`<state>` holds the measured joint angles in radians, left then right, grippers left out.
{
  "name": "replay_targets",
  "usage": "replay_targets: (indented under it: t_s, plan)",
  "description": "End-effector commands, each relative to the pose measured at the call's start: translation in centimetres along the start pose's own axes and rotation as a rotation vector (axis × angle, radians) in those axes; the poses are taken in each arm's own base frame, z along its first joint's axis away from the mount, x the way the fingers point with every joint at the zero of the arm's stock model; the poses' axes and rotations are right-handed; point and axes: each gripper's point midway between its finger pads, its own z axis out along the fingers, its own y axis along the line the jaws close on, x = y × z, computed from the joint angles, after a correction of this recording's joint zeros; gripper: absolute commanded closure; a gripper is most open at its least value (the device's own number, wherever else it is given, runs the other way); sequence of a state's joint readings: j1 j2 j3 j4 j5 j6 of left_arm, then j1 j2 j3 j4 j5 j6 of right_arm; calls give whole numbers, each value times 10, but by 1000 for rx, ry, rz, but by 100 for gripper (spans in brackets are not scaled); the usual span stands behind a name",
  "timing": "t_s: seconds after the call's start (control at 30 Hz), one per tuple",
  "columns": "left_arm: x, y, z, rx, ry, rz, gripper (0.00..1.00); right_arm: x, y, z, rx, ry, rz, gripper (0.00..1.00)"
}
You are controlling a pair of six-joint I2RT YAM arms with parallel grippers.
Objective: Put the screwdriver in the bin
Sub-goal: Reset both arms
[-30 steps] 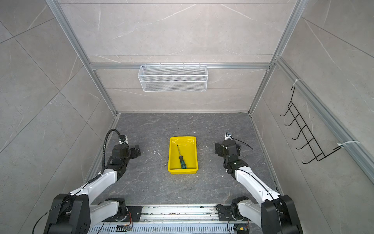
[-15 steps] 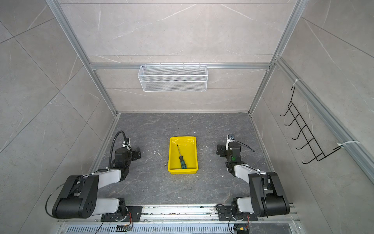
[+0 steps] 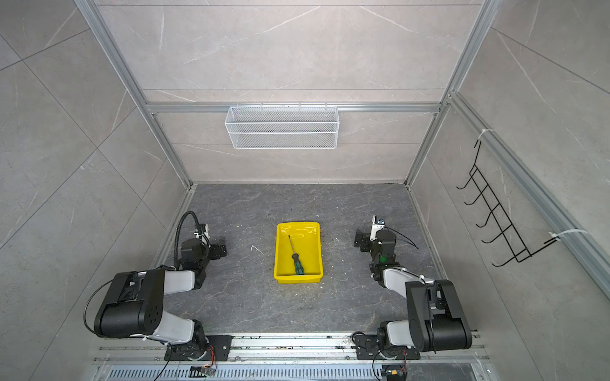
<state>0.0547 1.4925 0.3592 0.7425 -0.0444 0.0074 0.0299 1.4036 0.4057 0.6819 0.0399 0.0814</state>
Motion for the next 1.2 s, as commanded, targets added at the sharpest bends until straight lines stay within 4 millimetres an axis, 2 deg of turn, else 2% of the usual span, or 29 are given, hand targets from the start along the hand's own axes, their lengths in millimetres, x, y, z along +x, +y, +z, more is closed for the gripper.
replay_targets:
  t_s: [0.0,0.2,0.37,1.17]
  plan:
    - [-27,-2,2,21,-82,-17,1,6,-8,7,14,-60,2,1]
    - [-25,-2,2,19,-80,-17,0,10,-5,4,-3,-60,-9,1]
    - [-26,-2,2,20,-81,-17,0,11,9,7,-79,-48,-51,1]
    - [-25,-1,2,17,-81,-17,0,11,8,7,-76,-47,-49,1]
